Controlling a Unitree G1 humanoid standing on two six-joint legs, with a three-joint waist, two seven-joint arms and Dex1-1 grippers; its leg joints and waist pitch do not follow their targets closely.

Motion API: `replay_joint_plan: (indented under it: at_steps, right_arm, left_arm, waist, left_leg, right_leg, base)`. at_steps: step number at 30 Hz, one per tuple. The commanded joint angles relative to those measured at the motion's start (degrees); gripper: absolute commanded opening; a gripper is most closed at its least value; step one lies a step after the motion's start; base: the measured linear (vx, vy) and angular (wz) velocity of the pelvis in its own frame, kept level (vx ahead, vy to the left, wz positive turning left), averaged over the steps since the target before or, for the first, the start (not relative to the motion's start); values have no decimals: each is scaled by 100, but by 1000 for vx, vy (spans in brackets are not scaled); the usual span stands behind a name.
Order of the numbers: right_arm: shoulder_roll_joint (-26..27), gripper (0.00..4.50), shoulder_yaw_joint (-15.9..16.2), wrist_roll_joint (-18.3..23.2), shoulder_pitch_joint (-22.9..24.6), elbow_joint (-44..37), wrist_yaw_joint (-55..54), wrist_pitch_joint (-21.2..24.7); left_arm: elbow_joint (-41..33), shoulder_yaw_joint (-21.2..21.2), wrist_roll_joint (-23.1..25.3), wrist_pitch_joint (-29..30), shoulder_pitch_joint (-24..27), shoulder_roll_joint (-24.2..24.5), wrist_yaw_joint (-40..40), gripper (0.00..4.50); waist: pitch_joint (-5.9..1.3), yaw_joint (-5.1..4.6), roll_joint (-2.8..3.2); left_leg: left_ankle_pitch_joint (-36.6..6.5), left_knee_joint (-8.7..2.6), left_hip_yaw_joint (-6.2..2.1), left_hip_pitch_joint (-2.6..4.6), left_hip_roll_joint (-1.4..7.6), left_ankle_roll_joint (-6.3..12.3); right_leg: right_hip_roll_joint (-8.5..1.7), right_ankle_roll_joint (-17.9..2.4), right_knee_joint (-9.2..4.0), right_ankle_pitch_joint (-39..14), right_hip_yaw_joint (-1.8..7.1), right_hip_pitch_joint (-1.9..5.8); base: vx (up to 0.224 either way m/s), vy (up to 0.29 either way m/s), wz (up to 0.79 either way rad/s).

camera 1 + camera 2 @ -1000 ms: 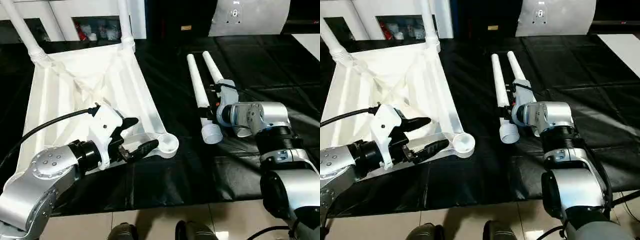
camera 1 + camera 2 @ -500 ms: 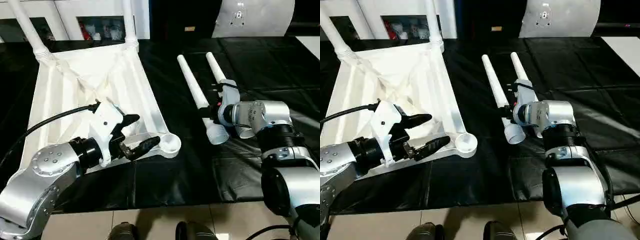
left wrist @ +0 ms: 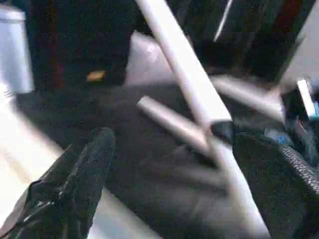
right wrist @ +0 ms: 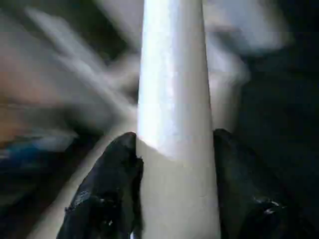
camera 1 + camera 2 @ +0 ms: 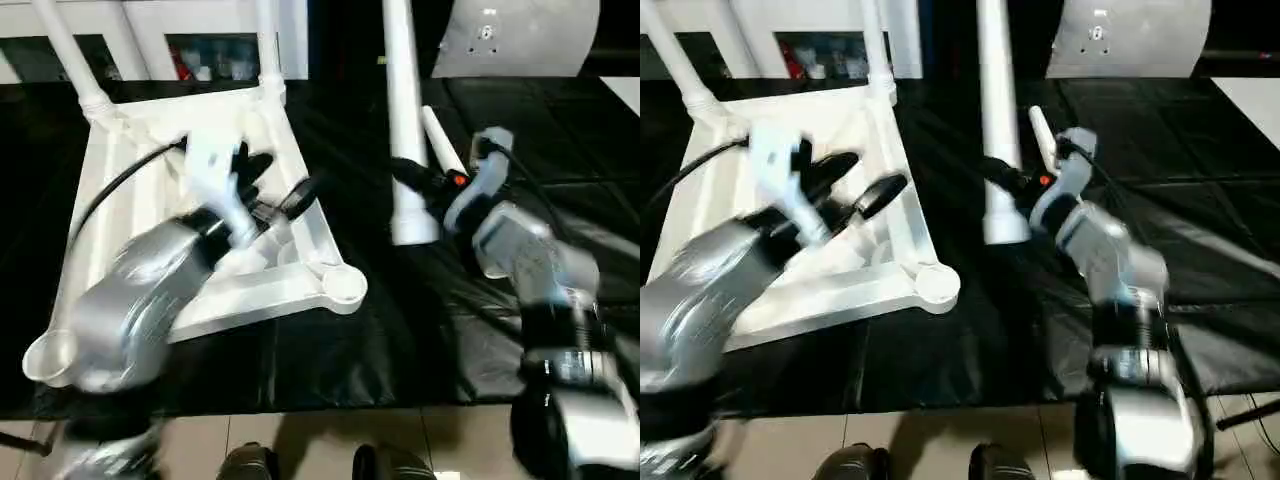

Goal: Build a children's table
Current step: Pick table leg

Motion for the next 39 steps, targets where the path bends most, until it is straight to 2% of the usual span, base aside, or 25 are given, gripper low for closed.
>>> replay_joint_plan:
  at_steps: [1,2,3,6,8,9,12,19,23,24,27,30,32,33,36,39]
  right_arm:
    - [-92,185,30,351,46,-443,353,104]
    - [-93,184,43,372,61,-465,361,102]
    - [-100,184,99,565,141,-612,446,220]
    - [-119,184,216,615,273,-807,660,247]
    - [-110,184,228,579,298,-859,719,260]
    - [-118,184,227,611,324,-917,741,302]
    - [-147,184,246,774,376,-1062,780,393]
    - [-213,184,348,898,422,-1203,867,439]
    - [-244,184,441,1106,524,-1453,1074,585]
    - [-281,184,478,1260,592,-1541,1233,710]
    - [-347,184,540,1392,685,-1621,1422,830]
    - [-392,184,603,1402,747,-1654,1508,884]
    - [-404,184,619,1409,774,-1665,1515,890]
    - [-437,184,649,1442,829,-1694,1535,921]
    - [-516,184,736,1463,908,-1751,1602,966]
    - [-545,184,780,1438,936,-1773,1636,992]
  left_arm:
    - [129,137,-218,52,-119,-72,59,450]
    - [138,143,-241,71,-134,-83,52,450]
    - [180,168,-453,193,-246,-167,-59,450]
    - [231,272,-772,248,-437,-425,-119,450]
    - [252,388,-1012,283,-546,-575,-104,450]
    - [277,457,-1159,327,-612,-639,-99,450]
    - [343,524,-1450,359,-747,-721,-144,450]
    - [329,560,-1648,506,-785,-762,-133,450]
    - [466,523,-1667,525,-800,-722,-29,450]
    - [573,552,-1721,564,-825,-727,-11,428]
    - [700,630,-1910,642,-838,-755,-77,422]
    - [727,716,-2158,662,-826,-764,-310,422]
    - [721,772,-2314,702,-823,-774,-395,422]
    - [671,865,-2666,780,-815,-763,-616,422]
    - [581,894,-3147,972,-764,-683,-907,422]
    - [561,874,-3246,1050,-738,-647,-989,422]
  waist:
    - [-612,27,-35]
    - [-617,38,-34]
    - [-594,27,-35]
    - [-573,53,-43]
    - [-584,53,-42]
    - [-562,43,-64]
    - [-551,39,-65]
    - [-553,37,-79]
    - [-557,35,-80]
    - [-551,33,-89]
    - [-564,52,-71]
    - [-586,46,-47]
    - [-582,47,-56]
    - [-581,54,-45]
    - [-568,65,-49]
    - [-567,56,-49]
  left_leg:
    - [383,-328,-43,-19,335,796]
    - [369,-321,-37,-5,336,801]
    - [307,-325,-28,-17,311,741]
    - [228,-328,-9,-19,292,648]
    - [254,-336,-27,-18,308,623]
    - [219,-338,-15,-26,301,587]
    - [256,-347,-30,-32,305,630]
    - [366,-342,-28,-46,294,708]
    - [405,-343,-35,-41,296,764]
    - [402,-347,-32,-35,294,772]
    - [427,-345,-36,-24,303,781]
    - [529,-347,-60,-17,334,826]
    - [516,-347,-54,-21,334,835]
    - [497,-344,-53,-25,330,824]
    - [396,-355,-44,-23,326,779]
    - [322,-361,-46,-19,328,732]
  right_leg:
    - [-588,-1444,-373,-51,294,463]
    - [-597,-1448,-384,-111,293,447]
    - [-603,-1404,-426,-447,290,444]
    - [-585,-1290,-491,-839,293,427]
    - [-592,-1295,-479,-840,286,427]
    - [-593,-1280,-494,-900,288,419]
    - [-588,-1205,-504,-907,283,411]
    - [-590,-1108,-511,-933,274,411]
    - [-593,-1048,-516,-951,269,416]
    - [-579,-1027,-526,-979,268,407]
    - [-587,-1059,-529,-971,263,400]
    - [-596,-1177,-491,-679,248,395]
    - [-612,-1224,-489,-618,253,405]
    - [-619,-1256,-488,-610,256,410]
    - [-619,-1281,-505,-726,258,408]
    - [-609,-1252,-513,-832,255,408]
  base:
    - [0,0,0]
    - [0,0,0]
    - [0,0,0]
    - [0,0,0]
    - [0,0,0]
    - [0,0,0]
    - [0,0,0]
    - [0,0,0]
    - [0,0,0]
    - [0,0,0]
    - [0,0,0]
    - [0,0,0]
    - [0,0,0]
    - [0,0,0]
    - [0,0,0]
    - [0,0,0]
